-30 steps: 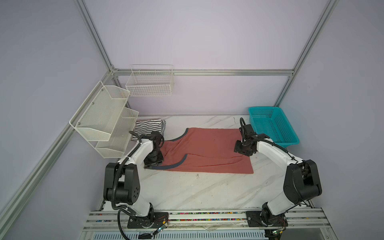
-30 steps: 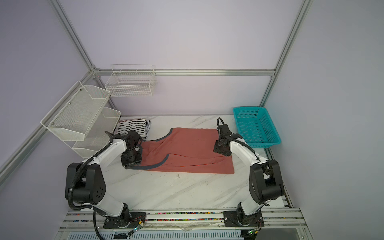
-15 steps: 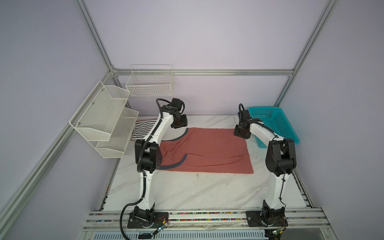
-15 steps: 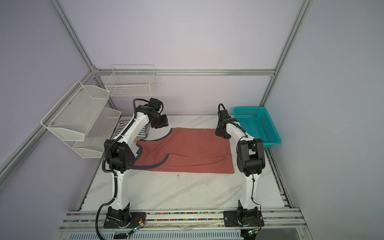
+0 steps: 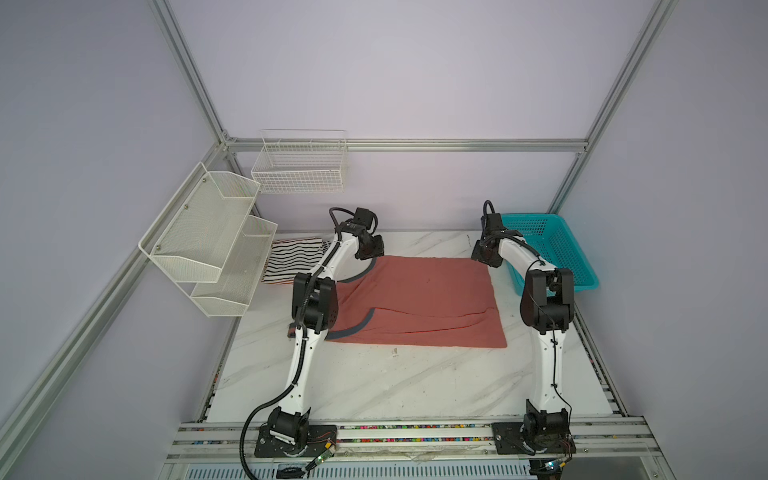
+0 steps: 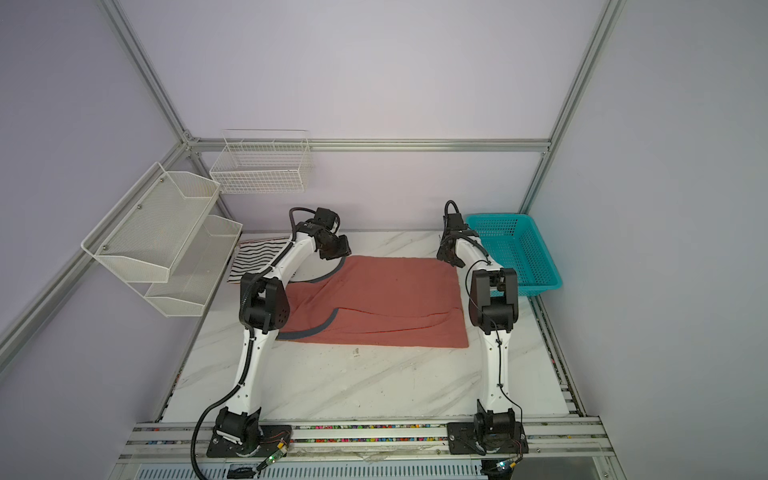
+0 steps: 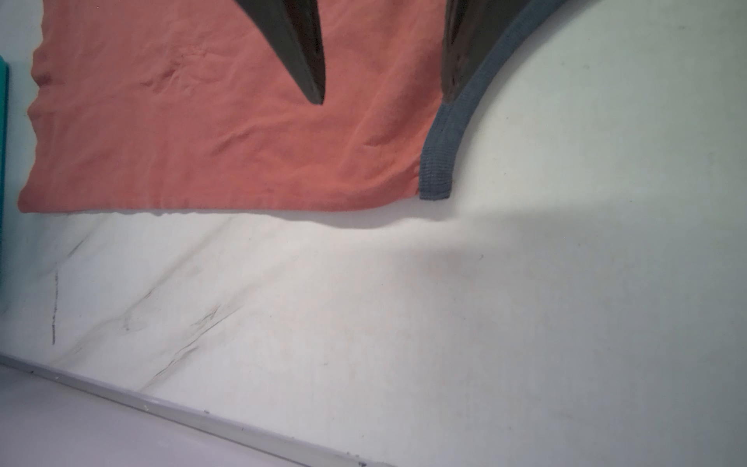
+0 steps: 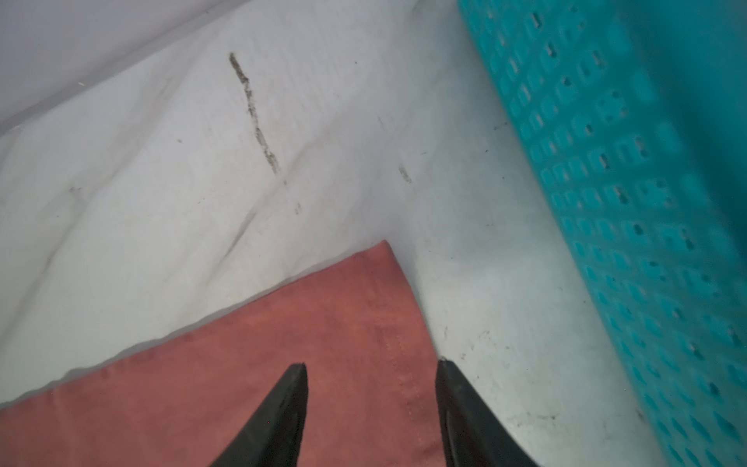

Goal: Fold and stack the tank tops

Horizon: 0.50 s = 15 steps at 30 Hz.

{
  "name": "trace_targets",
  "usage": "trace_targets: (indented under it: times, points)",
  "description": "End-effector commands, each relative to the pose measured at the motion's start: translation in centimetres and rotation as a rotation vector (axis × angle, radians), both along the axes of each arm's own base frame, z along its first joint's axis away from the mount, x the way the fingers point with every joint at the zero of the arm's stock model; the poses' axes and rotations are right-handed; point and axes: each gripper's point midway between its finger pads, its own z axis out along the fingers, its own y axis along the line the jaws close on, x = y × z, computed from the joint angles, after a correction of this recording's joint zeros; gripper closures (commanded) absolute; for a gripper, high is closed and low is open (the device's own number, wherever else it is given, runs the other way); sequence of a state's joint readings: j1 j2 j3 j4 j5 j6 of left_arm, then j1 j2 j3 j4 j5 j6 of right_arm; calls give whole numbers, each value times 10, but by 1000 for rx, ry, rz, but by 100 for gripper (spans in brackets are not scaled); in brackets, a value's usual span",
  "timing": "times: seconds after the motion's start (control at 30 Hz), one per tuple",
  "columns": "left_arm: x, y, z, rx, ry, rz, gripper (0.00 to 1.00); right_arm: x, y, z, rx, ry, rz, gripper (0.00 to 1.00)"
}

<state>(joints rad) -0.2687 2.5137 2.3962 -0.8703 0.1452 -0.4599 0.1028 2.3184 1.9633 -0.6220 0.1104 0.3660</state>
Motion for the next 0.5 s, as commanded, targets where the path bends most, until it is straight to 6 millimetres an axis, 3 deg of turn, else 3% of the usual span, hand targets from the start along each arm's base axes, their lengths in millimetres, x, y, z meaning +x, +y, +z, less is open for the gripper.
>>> trace_targets:
  times: [0.0, 0.17, 0.47]
  points:
    - [27, -5, 36, -40, -143, -6, 53, 6, -10, -6, -2, 3, -13, 45]
    - [31, -6, 19, -24, -137, -8, 53, 16, -15, -15, -4, -3, -24, 45]
    - [27, 2, 8, 27, -119, -8, 53, 31, -17, -25, 5, -12, -26, 45]
